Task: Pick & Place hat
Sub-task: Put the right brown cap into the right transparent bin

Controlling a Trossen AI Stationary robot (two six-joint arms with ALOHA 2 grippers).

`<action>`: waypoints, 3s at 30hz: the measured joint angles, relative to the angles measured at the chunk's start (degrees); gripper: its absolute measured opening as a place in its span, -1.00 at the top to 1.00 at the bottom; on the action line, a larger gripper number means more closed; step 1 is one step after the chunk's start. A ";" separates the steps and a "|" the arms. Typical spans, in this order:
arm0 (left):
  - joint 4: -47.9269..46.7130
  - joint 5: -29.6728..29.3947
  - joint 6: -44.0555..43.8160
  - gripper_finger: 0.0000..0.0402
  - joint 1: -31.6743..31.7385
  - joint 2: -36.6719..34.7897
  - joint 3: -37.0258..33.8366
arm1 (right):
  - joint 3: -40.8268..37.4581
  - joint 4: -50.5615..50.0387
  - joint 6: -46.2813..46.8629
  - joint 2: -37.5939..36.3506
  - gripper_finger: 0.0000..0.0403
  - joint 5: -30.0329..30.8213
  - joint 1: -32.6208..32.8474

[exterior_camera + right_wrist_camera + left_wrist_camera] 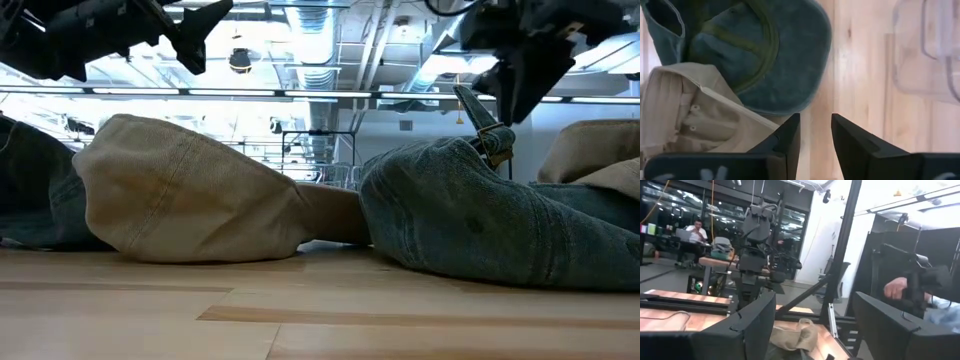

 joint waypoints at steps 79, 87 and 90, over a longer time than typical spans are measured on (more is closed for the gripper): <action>2.49 0.02 16.94 -0.32 0.04 -0.19 1.84 | -11.19 13.07 -6.35 -28.33 0.99 -11.60 6.16; 4.21 0.02 16.94 -0.32 0.04 -0.21 1.81 | -11.17 25.36 -2.76 -35.28 0.99 2.71 6.00; 4.86 0.02 16.94 -0.32 0.04 -0.24 1.81 | -11.17 28.48 -0.56 -35.50 0.99 10.18 5.42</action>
